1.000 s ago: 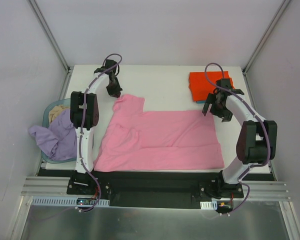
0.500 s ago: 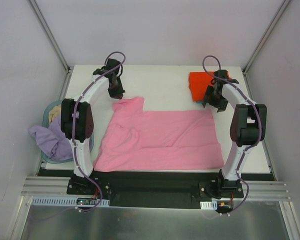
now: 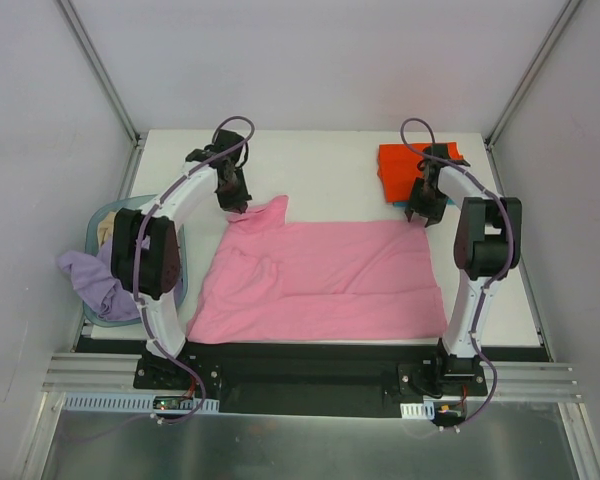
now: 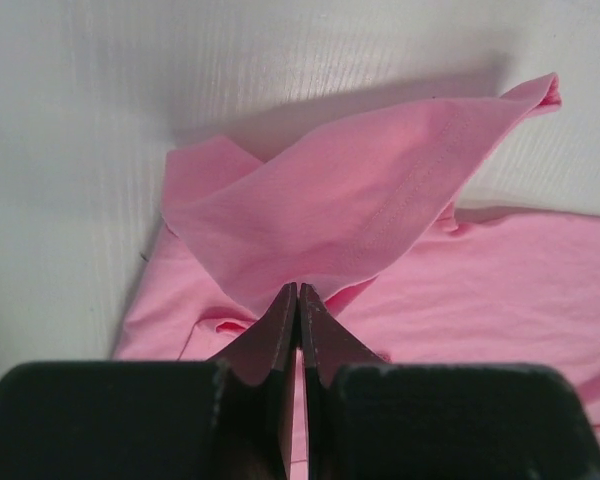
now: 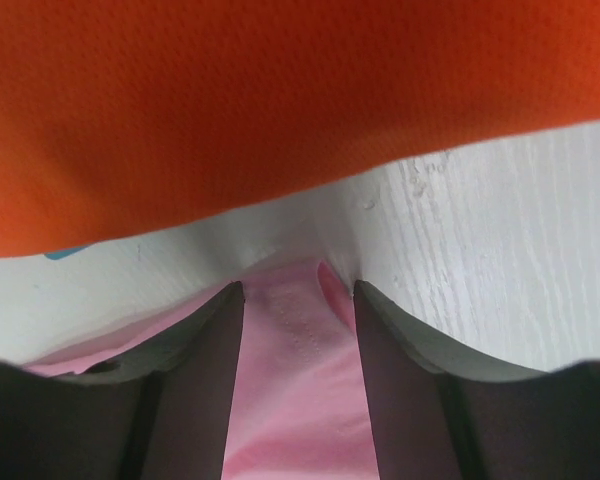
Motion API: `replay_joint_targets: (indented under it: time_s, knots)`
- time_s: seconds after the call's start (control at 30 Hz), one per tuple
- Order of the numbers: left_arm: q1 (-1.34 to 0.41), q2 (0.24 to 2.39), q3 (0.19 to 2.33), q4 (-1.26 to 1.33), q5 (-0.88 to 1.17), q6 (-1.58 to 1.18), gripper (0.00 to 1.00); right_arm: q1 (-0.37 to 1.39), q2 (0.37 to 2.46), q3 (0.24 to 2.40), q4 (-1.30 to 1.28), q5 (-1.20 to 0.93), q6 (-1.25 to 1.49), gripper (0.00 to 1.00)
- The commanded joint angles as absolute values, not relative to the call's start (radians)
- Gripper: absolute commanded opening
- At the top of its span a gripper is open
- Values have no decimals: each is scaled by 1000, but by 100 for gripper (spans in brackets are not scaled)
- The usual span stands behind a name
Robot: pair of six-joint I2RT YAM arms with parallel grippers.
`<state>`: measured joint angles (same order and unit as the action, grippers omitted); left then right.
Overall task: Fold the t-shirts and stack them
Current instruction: Fold the tshirt
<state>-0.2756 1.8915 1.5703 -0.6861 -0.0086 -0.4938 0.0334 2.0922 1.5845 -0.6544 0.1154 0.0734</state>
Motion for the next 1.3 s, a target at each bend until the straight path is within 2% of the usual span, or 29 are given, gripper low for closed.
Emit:
replay_joint_targets:
  time_s: [0.0,0.23,0.37,0.53,0.67,0.7,0.93,1.27]
  knots:
    - [-282,1807,1543,-687,-2,-514,0,26,2109,1631,-641,80,64,51]
    - [-282,1764,1532,-686,-25,-506,0,23,2125,1649,-624,58,45,50]
    - [-281,1749,1537,-686,-2,-505,0,23,2117,1643,-604,25,31,34]
    - [-281,1706,1523,-684,-2,-523,0,23,2102,1637,-589,-28,8,21]
    - [-282,1669,1505,-684,23,-535,0,23,2047,1595,-575,-38,-35,3]
    - [-281,1660,1493,-684,18,-540,0,23,2033,1566,-565,-49,-50,1]
    - [-282,1553,1391,-670,41,-560,0,23,1844,1393,-515,-55,-45,1]
    - [-288,1316,1132,-644,69,-629,0,25,1600,1134,-474,-100,-3,1]
